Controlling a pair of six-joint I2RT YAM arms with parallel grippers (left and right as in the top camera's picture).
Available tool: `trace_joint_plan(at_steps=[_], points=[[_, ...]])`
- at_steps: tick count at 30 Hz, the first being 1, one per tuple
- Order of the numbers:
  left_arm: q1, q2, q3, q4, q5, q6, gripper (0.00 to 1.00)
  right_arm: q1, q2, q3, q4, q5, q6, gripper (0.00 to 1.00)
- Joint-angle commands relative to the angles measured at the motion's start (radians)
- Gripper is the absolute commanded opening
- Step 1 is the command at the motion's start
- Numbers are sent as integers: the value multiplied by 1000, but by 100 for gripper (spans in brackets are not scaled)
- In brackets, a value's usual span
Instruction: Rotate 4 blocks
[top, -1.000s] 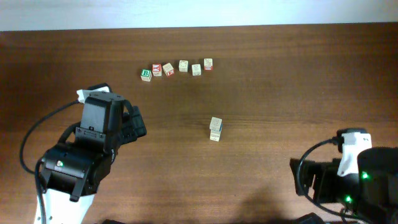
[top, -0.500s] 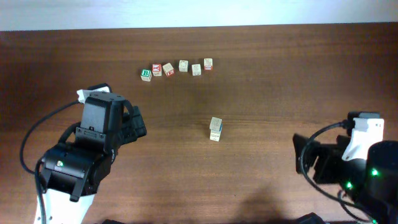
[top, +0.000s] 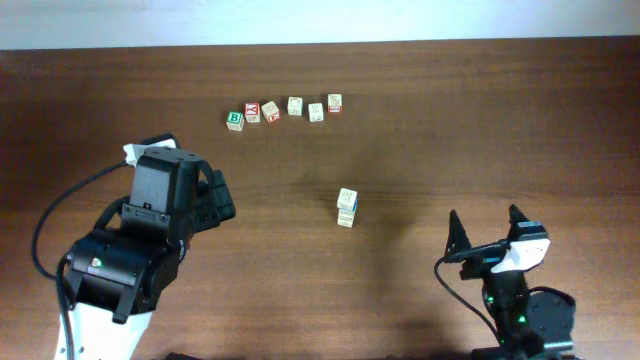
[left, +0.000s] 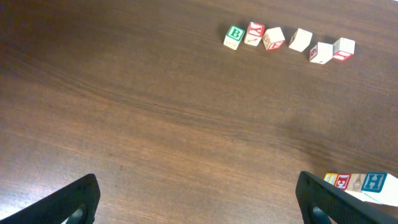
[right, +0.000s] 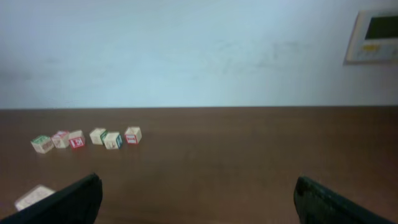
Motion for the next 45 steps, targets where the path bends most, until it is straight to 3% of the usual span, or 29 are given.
trace_joint_plan(at_steps=[1, 8, 12, 45], points=[[2, 0, 10, 2, -10, -5, 99, -8, -76, -134, 87, 39, -8, 98], [2, 0, 10, 2, -10, -5, 99, -8, -123, -209, 90, 94, -12, 98], [2, 0, 10, 2, -10, -5, 99, -8, -123, -209, 71, 107, -64, 98], [2, -48, -7, 0, -21, 3, 99, -8, -122, -209, 70, 103, -63, 98]])
